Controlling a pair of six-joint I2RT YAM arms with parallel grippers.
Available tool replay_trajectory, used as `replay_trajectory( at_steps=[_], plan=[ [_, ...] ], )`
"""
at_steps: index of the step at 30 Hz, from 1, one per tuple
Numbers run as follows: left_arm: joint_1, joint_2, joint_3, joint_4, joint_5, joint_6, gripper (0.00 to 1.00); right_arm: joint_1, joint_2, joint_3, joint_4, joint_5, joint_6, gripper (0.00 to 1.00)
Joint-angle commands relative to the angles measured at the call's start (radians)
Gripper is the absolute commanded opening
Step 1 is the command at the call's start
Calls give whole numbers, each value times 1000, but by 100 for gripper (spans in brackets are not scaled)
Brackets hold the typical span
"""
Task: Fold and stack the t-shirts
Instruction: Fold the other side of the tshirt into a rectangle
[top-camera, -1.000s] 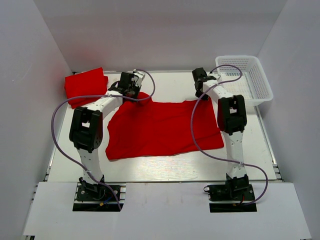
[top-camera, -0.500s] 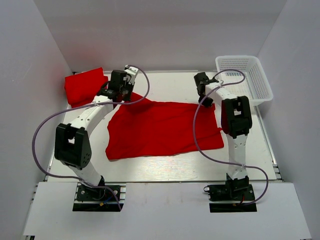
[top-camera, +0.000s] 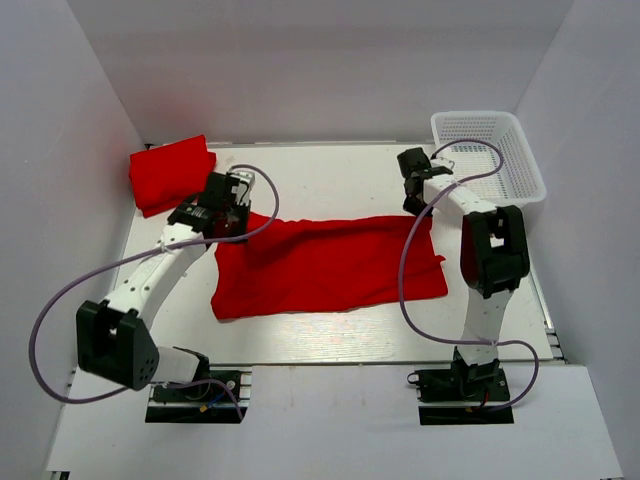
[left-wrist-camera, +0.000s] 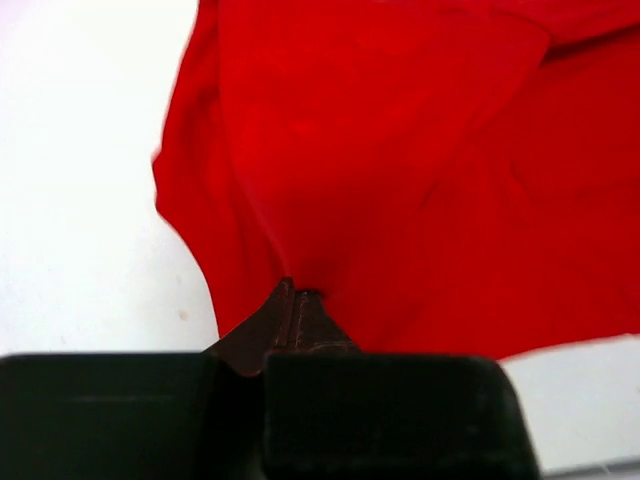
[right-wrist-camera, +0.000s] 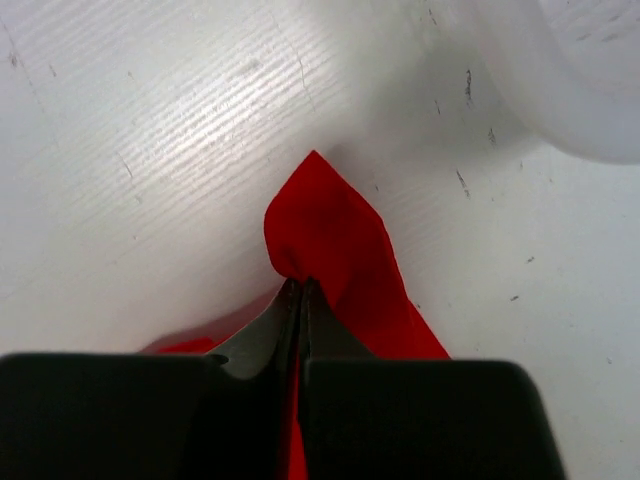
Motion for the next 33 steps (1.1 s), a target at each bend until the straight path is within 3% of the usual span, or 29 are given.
replay_trajectory(
  at_steps=[1, 11, 15, 21, 29, 32, 33],
  plan=[
    [-2, -77, -12, -124, 43, -89, 0, 9, -75, -58, 43, -6, -47, 0],
    [-2, -191, -35, -340, 139, -138, 0, 18, -153, -125, 53, -26, -119, 0],
    [-2, -221, -26, -399, 118, -149, 0, 30, -205, -148, 19, -32, -113, 0],
    [-2, -259, -142, -325, 216, -171, 0, 32, -287, -229, -9, -40, -88, 0],
    [-2, -302, -277, -294, 229, -192, 0, 35, -367, -346, -30, -93, -39, 0],
    [-2, -302, -311, -262, 200, -215, 0, 38, -388, -401, -18, -95, -30, 8],
    [-2, -302, -320, -252, 200, -215, 0, 36, -391, -410, -19, -98, -28, 31]
  ],
)
